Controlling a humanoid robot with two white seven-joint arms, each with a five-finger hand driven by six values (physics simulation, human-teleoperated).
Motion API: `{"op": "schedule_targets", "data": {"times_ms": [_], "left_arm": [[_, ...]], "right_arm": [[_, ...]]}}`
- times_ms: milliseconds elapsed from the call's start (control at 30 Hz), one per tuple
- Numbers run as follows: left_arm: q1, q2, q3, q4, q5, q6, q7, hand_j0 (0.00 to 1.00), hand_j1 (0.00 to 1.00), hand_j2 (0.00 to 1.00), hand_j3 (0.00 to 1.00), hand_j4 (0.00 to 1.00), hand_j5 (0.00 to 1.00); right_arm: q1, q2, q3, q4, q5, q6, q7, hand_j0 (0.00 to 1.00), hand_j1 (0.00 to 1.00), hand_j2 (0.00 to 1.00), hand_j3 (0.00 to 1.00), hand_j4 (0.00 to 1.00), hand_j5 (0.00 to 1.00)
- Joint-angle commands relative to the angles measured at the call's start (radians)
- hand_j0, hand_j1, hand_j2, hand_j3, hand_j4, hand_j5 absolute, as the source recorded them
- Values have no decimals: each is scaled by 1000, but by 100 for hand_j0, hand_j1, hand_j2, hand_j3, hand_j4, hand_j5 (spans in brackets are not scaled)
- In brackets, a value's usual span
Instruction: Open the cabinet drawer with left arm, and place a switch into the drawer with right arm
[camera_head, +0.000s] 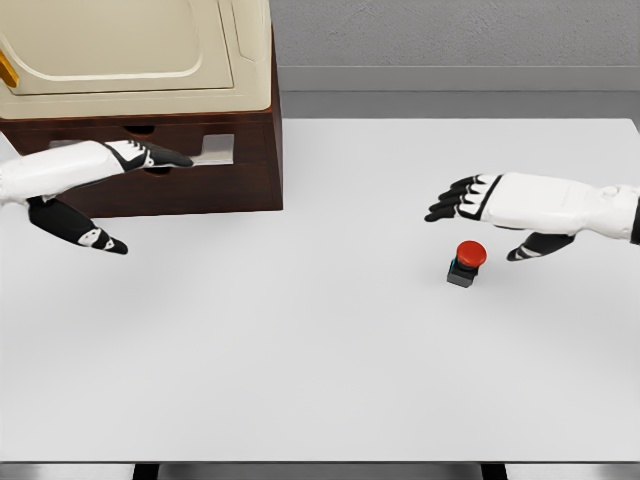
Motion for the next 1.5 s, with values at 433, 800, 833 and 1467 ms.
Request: {"op": "schedule_targets", "data": {"times_ms": [433,800,833,1467], "left_arm": [[-9,-5,2,35,27,166,-5,100,100,100,100,100,100],[-9,-65,-2,62,21,180,-5,100,100,100,100,100,100],[-9,-71,-2,62,21,180,-7,100,100,100,100,100,100],[-6,-84,-13,136,16,180,-9,100,100,100,100,100,100]], "right_arm": [[6,56,25,10,73,2,1,100,100,100,100,100,100],[3,56,33,39,139,2,10,100,100,100,100,100,100],[3,56,34,37,140,2,10,100,100,100,100,100,100],[-8,105,74,120,189,2,13,100,100,100,100,100,100]]}}
